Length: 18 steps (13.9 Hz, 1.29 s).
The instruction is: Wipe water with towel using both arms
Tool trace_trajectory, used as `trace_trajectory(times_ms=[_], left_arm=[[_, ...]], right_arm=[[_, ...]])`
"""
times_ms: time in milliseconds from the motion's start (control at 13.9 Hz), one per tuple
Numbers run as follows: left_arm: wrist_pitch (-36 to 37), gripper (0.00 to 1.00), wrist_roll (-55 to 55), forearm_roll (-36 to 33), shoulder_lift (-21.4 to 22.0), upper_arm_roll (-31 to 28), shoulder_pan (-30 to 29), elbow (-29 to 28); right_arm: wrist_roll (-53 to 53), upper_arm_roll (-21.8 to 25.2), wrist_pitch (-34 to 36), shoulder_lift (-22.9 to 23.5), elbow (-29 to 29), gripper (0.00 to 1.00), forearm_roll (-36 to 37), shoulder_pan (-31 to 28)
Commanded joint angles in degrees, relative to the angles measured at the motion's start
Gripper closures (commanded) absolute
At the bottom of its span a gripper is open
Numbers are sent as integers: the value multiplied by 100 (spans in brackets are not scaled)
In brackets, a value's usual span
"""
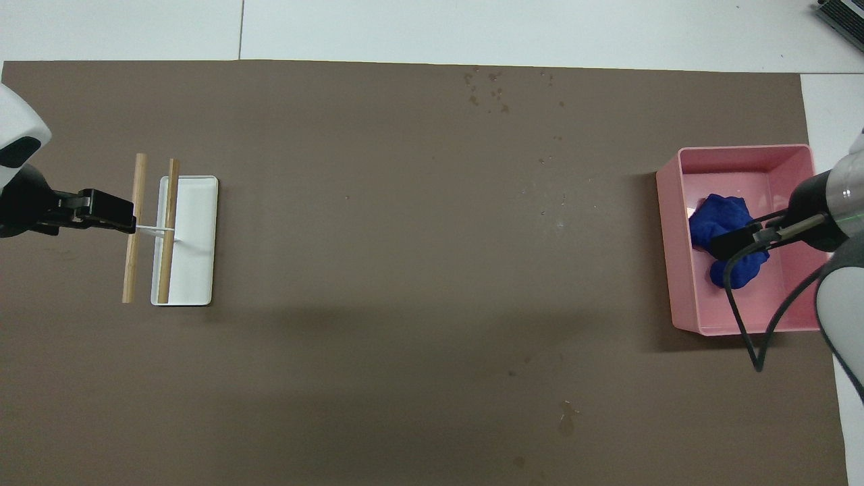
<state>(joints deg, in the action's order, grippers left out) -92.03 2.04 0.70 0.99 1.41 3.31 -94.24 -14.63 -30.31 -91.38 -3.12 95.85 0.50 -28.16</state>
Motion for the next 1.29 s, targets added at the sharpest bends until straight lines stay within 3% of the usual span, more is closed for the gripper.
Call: trace_trajectory(times_ms=[0, 72, 431, 575, 1222], left_arm=[[36, 0, -63, 79, 121, -10, -41, -104], [36, 0, -63, 79, 121, -10, -41, -112], [36, 0, -64, 79, 121, -10, -41, -112], [36, 0, -64, 79, 121, -10, -41, -104], [36, 0, -63, 79, 121, -10, -41, -112]], right_arm=[[48, 7, 183, -22, -111, 0, -164, -24], [39, 190, 147, -40, -120, 0, -129, 325], [39, 2262, 104, -58, -41, 0, -33, 2346], [118, 2870, -134, -31, -137, 0, -6, 2945], [609, 3566, 6, 320, -462, 0, -85, 3684]])
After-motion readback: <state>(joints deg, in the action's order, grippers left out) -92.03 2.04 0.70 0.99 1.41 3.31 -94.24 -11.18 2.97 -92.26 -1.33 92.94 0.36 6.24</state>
